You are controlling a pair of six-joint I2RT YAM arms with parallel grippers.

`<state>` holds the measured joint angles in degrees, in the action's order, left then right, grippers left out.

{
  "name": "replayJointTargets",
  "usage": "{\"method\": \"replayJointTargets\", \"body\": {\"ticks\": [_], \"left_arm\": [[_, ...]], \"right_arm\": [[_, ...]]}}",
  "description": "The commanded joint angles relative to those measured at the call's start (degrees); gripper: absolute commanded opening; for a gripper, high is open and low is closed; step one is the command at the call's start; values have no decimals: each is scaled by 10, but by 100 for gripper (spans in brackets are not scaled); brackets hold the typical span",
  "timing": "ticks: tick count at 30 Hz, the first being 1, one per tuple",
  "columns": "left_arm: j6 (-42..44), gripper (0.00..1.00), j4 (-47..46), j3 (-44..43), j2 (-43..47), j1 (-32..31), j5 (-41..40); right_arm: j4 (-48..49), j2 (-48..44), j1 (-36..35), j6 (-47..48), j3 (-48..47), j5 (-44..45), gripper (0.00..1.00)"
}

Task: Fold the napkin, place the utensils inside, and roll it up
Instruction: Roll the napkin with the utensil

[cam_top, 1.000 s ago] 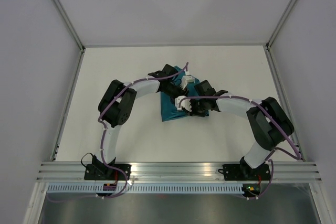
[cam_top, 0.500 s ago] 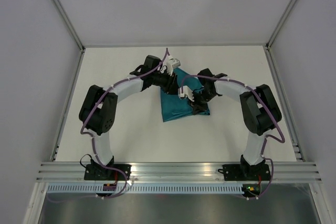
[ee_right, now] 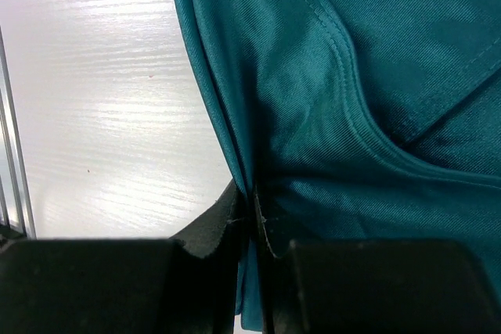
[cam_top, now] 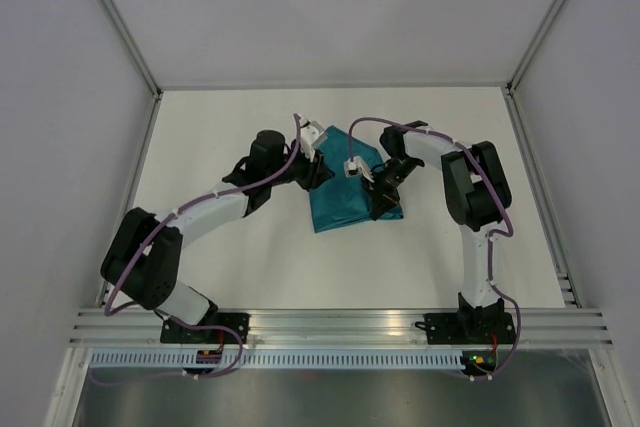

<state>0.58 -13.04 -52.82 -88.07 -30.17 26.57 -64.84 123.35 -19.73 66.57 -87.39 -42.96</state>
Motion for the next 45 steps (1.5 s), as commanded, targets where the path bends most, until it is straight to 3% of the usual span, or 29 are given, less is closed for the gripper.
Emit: {"method": "replayJointTargets", "body": {"ticks": [1,5,16,31,45], "left_arm": [[107,36,-30,24,32,-54,-94],[183,38,-43,50,33,-130,-199],[321,44,-110,72,-47,-253,-325],[382,52,-146,22,-163,-273,-317],[372,54,-71,-8,-199,-259,-268]], "right_arm": [[-37,16,2,26,-29,-34,16],[-46,39,4,22,-44,-35,16],[-66,74,6,12,-91,-49,16],[-70,81,9,7,-100,-40,16],[-74,87,11,7,-105,-32,16]]}}
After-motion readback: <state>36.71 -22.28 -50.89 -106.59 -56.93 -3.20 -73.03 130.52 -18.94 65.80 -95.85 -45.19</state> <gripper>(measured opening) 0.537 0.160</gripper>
